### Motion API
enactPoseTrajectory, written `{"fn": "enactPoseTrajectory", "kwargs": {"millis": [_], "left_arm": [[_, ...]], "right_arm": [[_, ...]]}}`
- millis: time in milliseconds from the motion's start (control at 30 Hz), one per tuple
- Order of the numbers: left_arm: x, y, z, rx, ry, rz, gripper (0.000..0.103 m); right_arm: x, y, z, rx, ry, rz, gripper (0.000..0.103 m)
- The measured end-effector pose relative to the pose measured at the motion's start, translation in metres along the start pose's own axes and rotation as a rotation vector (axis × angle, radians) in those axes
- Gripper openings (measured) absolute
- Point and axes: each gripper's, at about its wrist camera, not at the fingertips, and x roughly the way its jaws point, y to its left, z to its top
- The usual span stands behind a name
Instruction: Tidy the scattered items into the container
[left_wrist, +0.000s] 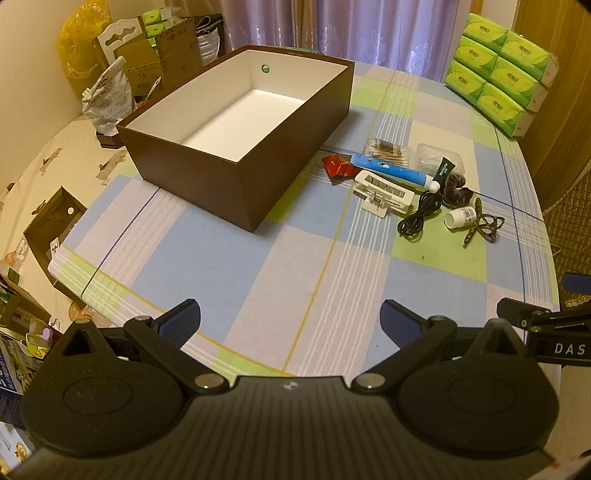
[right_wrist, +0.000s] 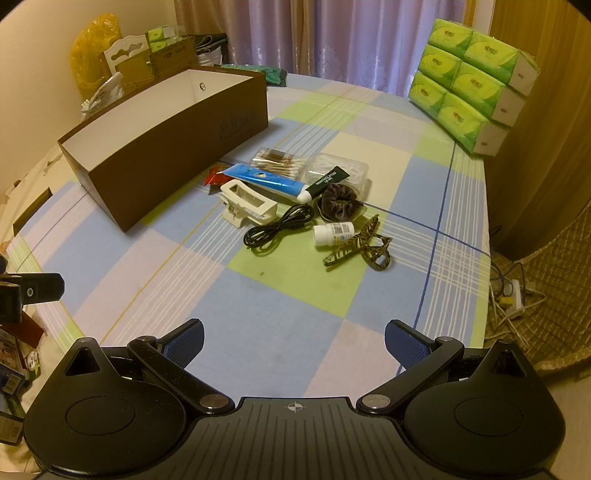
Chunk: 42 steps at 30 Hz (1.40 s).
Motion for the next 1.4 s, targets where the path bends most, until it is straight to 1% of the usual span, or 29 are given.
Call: {"fn": "enactPoseTrajectory", "kwargs": {"millis": [1400], "left_arm": [[-0.0015, 0.0037, -0.0039, -0.003, 0.01, -0.02, 0.102]], "right_arm": [[-0.0048, 0.0031, -0.0026, -0.007, -0.001, -0.006, 0.101]]}}
